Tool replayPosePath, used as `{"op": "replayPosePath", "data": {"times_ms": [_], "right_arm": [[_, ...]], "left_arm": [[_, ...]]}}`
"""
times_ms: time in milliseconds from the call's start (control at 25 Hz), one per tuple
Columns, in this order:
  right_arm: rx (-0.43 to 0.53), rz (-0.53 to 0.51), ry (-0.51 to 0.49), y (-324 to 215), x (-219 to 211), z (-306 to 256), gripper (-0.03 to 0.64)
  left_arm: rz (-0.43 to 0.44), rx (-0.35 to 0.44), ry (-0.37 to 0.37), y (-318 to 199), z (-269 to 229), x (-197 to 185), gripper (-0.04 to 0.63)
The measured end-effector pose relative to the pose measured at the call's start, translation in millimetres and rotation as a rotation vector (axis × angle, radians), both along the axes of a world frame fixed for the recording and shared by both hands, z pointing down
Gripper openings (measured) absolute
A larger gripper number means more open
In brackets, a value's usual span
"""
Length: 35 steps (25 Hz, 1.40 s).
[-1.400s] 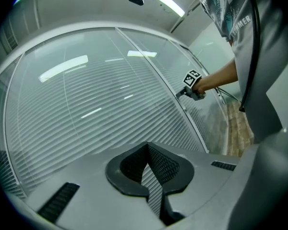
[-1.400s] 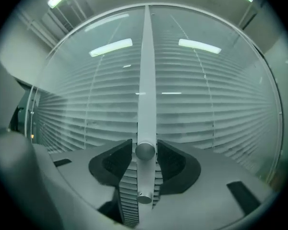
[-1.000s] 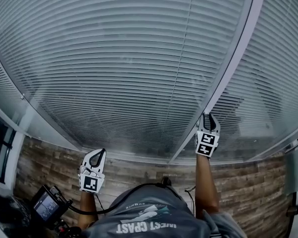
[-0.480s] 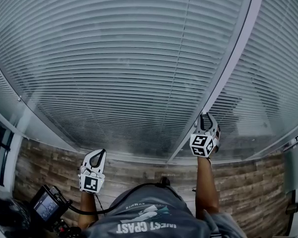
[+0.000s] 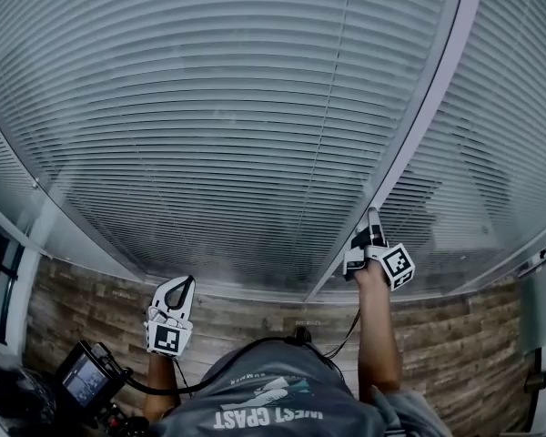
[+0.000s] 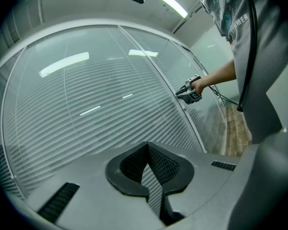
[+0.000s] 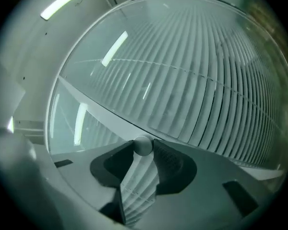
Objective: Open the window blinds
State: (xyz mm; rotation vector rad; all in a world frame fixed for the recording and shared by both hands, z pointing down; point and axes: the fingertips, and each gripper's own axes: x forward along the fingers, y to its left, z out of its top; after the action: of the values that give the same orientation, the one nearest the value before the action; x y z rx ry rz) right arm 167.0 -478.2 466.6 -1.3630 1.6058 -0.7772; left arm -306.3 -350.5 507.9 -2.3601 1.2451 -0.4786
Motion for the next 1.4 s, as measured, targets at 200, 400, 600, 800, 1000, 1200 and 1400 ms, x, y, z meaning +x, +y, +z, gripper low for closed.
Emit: {"op": "replayPosePath", "data": {"times_ms": [200,400,600,800,1000,1200,1400], "right_arm": [[-0.044,0.024,0.590,5.4,-6.9,-10.4,0.120],[-0.272,0.221,2.043,5.6,-33.7,-16.2,0.126],[-0.367,0.237,2.282,-5.4,-27.8,-0.4,0.126],[-0.319,0.270,2.024,-3.5,-24.4,-7.1,0.118],[-0.202,0.181,1.062,1.5,-11.8,-12.3,0.118],[-0.118,0.115,0.499,4.3,-4.3,-12.8,0.118],[-0.139,0.130,0.668,6.0,-4.7,-13.1,0.118]], "left_arm": [[0.003,-0.004,0.014,0.5,1.9,-0.4,0.003],[-0.006,-0.006,0.018,-0.3,3.3,-6.4,0.003],[-0.011,-0.012,0.009,0.3,4.3,-7.2,0.003],[-0.018,-0.017,0.013,-0.3,6.9,-10.3,0.003],[-0.010,-0.019,0.019,0.9,7.8,-8.0,0.003],[0.003,-0.012,0.021,-1.0,7.2,-5.0,0.003],[0.006,-0.016,0.026,-0.3,9.0,-4.5,0.003]]}}
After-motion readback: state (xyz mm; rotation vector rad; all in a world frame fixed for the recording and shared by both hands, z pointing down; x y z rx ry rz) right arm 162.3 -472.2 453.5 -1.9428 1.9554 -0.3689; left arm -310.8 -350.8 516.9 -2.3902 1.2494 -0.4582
